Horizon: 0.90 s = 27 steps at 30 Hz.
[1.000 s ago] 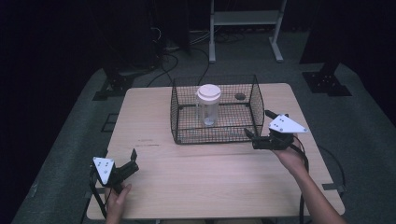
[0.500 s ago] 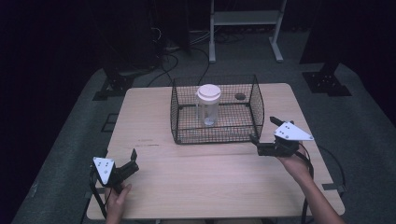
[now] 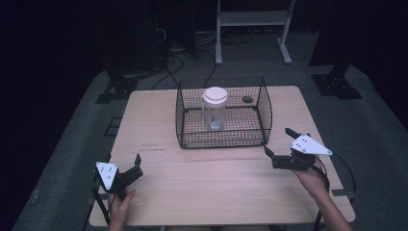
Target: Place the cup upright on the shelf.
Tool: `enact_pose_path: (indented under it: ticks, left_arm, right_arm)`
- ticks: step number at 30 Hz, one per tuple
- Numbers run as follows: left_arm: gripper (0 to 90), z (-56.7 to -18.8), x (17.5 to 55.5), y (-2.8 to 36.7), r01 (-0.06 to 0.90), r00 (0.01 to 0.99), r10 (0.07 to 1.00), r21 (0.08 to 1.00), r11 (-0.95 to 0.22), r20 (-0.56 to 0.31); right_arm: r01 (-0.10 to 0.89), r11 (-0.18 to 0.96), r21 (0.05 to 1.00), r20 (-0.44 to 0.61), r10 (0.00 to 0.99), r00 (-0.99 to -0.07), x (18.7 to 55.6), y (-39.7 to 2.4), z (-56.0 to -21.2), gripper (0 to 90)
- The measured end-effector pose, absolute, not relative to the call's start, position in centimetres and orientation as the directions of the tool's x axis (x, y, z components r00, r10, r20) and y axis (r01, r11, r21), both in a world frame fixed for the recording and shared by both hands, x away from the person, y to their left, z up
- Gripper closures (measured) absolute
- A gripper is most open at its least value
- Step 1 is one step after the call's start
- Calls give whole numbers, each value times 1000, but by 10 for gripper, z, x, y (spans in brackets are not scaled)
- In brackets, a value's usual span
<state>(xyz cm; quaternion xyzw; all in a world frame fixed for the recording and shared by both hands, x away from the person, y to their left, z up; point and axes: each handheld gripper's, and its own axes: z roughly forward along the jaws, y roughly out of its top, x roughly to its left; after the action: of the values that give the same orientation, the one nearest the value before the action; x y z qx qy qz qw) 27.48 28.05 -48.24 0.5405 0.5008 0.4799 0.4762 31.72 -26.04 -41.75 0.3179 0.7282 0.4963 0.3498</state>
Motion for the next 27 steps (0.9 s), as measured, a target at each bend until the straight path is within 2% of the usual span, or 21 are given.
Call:
enact_pose_path:
  ticks: [27]
  left_arm:
    - [0,-482,275,280,84,37,998,995,-46,43]
  right_arm:
    - [178,271,946,-142,841,-522,288,-290,-449,40]
